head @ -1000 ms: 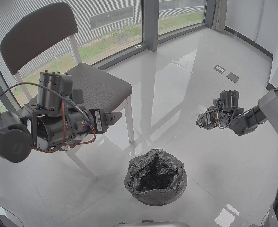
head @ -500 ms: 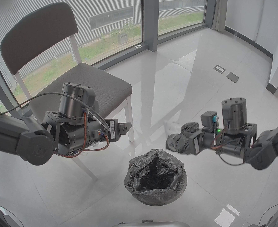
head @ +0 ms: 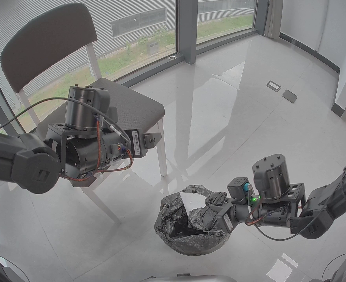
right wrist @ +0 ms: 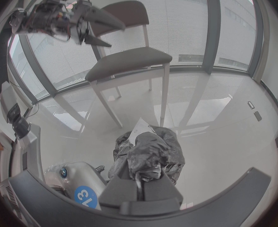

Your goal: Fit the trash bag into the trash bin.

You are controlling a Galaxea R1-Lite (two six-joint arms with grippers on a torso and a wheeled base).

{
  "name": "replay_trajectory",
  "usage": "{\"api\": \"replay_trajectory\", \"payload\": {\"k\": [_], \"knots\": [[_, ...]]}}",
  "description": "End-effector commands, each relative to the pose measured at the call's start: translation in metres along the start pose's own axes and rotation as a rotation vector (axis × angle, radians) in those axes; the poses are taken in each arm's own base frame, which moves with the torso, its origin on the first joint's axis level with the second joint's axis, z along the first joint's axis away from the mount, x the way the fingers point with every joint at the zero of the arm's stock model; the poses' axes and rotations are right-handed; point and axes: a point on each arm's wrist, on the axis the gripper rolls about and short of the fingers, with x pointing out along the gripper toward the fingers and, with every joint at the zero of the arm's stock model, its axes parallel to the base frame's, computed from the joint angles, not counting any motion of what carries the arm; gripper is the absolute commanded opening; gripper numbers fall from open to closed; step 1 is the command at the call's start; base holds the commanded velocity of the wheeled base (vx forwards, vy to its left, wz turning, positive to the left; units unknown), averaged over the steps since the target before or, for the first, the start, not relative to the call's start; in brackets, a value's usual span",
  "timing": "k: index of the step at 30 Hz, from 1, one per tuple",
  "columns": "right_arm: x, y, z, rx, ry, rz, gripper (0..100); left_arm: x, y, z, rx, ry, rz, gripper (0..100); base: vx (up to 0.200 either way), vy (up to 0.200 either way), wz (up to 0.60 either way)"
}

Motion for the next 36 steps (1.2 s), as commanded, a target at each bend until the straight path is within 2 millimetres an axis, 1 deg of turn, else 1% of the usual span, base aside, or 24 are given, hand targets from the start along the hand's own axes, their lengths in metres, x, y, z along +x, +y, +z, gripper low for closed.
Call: {"api": "replay_trajectory", "payload": {"k": [1, 4, 5, 6, 7, 9, 10, 11, 15, 16, 17, 20, 22, 26, 27, 29, 33, 35, 36], "knots": [[0.031, -0.001, -0.021, 0.005, 0.098, 0.022, 0, -0.015, 0.004, 0.012, -0.014, -0.051, 0.0, 100, 0.0, 0.0, 0.0], [0.049, -0.001, -0.03, 0.012, 0.127, 0.025, 0, -0.021, 0.006, 0.015, -0.019, -0.065, 0.002, 100, 0.0, 0.0, 0.0], [0.05, -0.001, -0.03, 0.012, 0.127, 0.025, 0, -0.022, 0.006, 0.016, -0.019, -0.066, 0.0, 100, 0.0, 0.0, 0.0], [0.061, -0.001, -0.033, 0.013, 0.123, 0.025, 0, -0.025, 0.008, 0.018, -0.022, -0.078, 0.002, 100, 0.0, 0.0, 0.0], [0.066, -0.001, -0.034, 0.013, 0.118, 0.024, 0, -0.026, 0.009, 0.019, -0.024, -0.08, 0.005, 100, 0.0, 0.0, 0.0], [0.067, -0.002, -0.034, 0.013, 0.117, 0.023, 0, -0.026, 0.009, 0.019, -0.024, -0.082, 0.004, 100, 0.0, 0.0, 0.0], [0.078, -0.003, -0.037, 0.016, 0.122, 0.022, 0, -0.027, 0.009, 0.02, -0.025, -0.085, 0.005, 100, 0.0, 0.0, 0.0], [0.078, -0.003, -0.037, 0.016, 0.122, 0.022, 0, -0.027, 0.009, 0.02, -0.025, -0.085, 0.005, 100, 0.0, 0.0, 0.0], [0.08, -0.002, -0.053, 0.013, 0.181, 0.03, 0, -0.028, 0.009, 0.021, -0.025, -0.09, 0.001, 100, 0.0, 0.0, 0.0], [0.079, -0.002, -0.06, 0.012, 0.204, 0.032, 0, -0.028, 0.009, 0.021, -0.026, -0.092, 0.002, 100, 0.0, 0.0, 0.0], [0.079, -0.002, -0.061, 0.011, 0.207, 0.033, 0, -0.028, 0.009, 0.021, -0.026, -0.092, 0.001, 100, 0.0, 0.0, 0.0], [0.074, 0.0, -0.073, 0.012, 0.251, 0.038, 0, -0.028, 0.01, 0.022, -0.027, -0.094, 0.005, 100, 0.0, 0.0, 0.0], [0.072, -0.001, -0.075, 0.015, 0.26, 0.036, 0, -0.028, 0.011, 0.022, -0.028, -0.095, 0.006, 100, 0.0, 0.0, 0.0], [0.072, -0.005, -0.072, 0.023, 0.246, 0.039, 0, -0.028, 0.011, 0.022, -0.03, -0.094, 0.003, 100, 0.0, 0.0, 0.0], [0.075, -0.008, -0.064, 0.029, 0.216, 0.036, 0, -0.028, 0.011, 0.022, -0.03, -0.093, 0.005, 100, 0.0, 0.0, 0.0], [0.077, -0.01, -0.055, 0.029, 0.184, 0.032, 0, -0.028, 0.011, 0.021, -0.03, -0.091, 0.005, 100, 0.0, 0.0, 0.0], [0.083, -0.013, -0.03, 0.032, 0.099, 0.023, 0, -0.031, 0.014, 0.022, -0.036, -0.097, 0.011, 100, 0.0, 0.0, 0.0], [0.085, -0.016, -0.022, 0.033, 0.072, 0.017, 0, -0.032, 0.015, 0.021, -0.041, -0.095, 0.013, 100, 0.0, 0.0, 0.0], [0.085, -0.016, -0.022, 0.033, 0.072, 0.017, 0, -0.032, 0.015, 0.021, -0.041, -0.095, 0.013, 100, 0.0, 0.0, 0.0]]}}
